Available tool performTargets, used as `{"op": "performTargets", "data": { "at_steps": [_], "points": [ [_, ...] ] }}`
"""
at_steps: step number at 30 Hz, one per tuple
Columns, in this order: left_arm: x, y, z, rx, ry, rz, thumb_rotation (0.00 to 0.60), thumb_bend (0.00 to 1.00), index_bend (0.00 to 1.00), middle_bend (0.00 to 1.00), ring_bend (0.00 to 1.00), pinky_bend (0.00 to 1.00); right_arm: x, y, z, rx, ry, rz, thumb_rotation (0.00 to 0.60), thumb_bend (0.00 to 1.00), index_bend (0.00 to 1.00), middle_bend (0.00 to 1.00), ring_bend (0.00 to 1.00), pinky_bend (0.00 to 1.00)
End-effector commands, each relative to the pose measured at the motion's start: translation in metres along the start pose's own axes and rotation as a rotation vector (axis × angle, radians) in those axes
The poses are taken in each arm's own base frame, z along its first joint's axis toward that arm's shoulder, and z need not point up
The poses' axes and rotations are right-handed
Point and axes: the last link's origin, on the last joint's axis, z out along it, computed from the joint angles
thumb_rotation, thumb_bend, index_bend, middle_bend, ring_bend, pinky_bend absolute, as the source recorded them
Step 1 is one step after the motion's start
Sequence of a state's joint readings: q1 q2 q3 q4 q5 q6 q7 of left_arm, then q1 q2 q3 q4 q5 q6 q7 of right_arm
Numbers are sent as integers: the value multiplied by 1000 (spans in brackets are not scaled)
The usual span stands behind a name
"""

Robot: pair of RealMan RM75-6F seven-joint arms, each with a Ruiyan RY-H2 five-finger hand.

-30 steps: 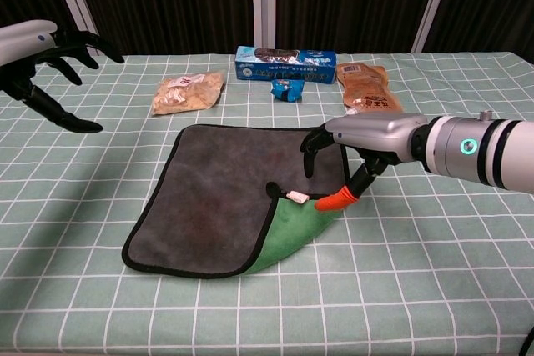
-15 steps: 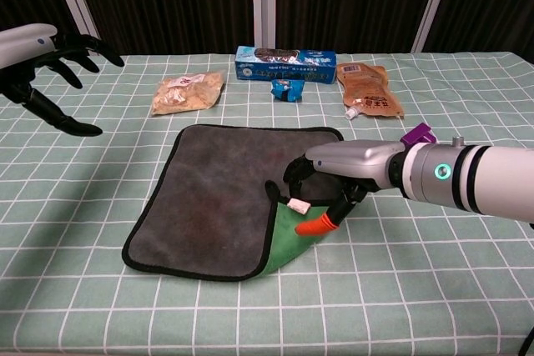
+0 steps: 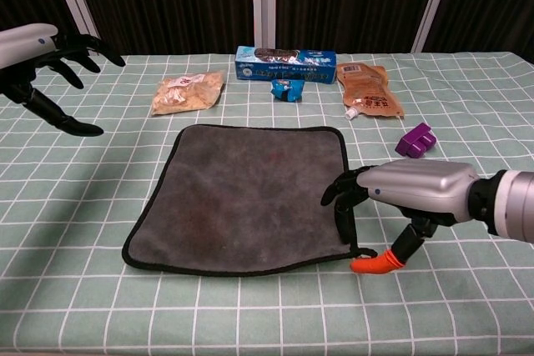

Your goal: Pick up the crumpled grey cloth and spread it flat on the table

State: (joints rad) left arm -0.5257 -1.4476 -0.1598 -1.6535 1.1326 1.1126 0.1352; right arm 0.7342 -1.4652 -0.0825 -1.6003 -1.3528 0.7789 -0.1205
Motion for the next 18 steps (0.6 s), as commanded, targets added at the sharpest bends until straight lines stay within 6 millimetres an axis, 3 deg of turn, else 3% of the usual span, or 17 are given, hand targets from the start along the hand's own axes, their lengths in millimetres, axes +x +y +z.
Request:
{"op": "performTargets", "data": {
  "at_steps": [1, 4, 9, 14, 18],
  "points": [
    [2, -2, -1, 7, 4, 1, 600, 32, 280, 210, 209, 288, 5, 5, -11, -8, 47, 15, 376, 203, 438, 129, 20, 0],
    [8, -10, -1, 31, 24, 10, 600, 31, 280, 210, 209, 288, 24, 19, -19, -51, 164, 64, 379, 204, 437, 136, 26, 0],
    [26, -33, -7, 96, 77, 43, 600, 31, 280, 211, 209, 288, 63, 61, -42, -183, 366, 106, 400, 202, 438, 156, 37, 0],
    [47, -61, -20, 178, 149, 86, 600, 31, 280, 210, 209, 286, 88, 103, -78, -324, 510, 83, 426, 203, 437, 171, 47, 0],
    [60, -81, -34, 233, 164, 137, 600, 32, 280, 210, 209, 284, 102, 133, -108, -437, 604, -35, 462, 203, 431, 180, 56, 0]
  ]
}}
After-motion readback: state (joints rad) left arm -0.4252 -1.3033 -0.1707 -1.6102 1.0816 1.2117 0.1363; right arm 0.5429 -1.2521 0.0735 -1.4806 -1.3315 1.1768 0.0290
